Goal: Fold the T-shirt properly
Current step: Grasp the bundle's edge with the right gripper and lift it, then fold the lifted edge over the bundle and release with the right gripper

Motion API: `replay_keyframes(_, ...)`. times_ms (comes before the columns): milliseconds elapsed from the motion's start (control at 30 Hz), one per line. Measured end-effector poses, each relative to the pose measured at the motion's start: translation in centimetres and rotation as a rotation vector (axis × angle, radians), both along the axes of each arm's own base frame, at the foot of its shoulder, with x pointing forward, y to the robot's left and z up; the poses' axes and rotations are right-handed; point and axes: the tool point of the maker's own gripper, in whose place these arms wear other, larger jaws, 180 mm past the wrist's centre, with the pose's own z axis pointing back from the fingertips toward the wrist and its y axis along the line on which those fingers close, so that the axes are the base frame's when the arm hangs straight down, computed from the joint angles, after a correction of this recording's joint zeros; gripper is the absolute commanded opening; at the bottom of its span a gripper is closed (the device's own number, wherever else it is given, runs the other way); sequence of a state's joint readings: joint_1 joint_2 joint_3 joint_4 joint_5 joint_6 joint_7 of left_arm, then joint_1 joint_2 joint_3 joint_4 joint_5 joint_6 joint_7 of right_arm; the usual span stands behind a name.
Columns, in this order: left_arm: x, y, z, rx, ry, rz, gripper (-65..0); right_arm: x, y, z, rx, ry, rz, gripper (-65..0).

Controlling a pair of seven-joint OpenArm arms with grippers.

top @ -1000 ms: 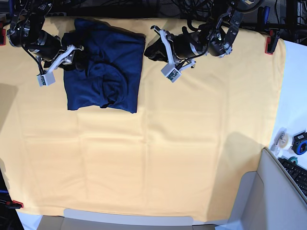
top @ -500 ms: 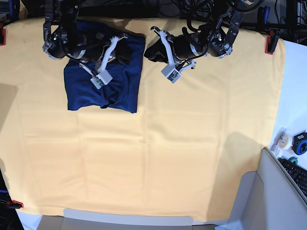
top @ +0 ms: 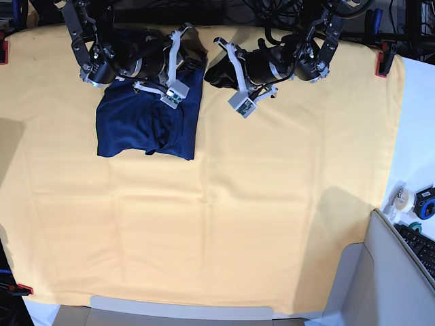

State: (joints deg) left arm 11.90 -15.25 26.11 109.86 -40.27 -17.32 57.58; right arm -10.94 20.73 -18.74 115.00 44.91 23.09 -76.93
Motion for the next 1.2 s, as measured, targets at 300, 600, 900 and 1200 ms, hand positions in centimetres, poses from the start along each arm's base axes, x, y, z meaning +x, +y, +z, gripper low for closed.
replay_keyframes(300, 0.0, 0.0, 0.0, 0.000, 0.000, 0.001, -58.6, -0.6, -1.5, -0.6, -0.044, 0.013, 0.010, -47.7)
replay_keyframes(600, 1.5, 1.5, 0.8, 0.006, -0.032, 0.057, -58.6, -0.9, -1.5, -0.7, -0.045, 0.023, 0.011, -21.6)
replay_keyframes(900, 4.1, 3.8, 4.2, -0.004, -0.150, 0.144, -58.6, 2.3, -0.6, 1.0, 0.021, -0.068, -0.043, -21.4)
replay_keyframes(1200, 4.1, 3.7, 4.6, -0.012, -0.161, 0.142, -58.6, 8.5, -4.1, 4.2, 0.087, -0.212, -0.301, -21.5)
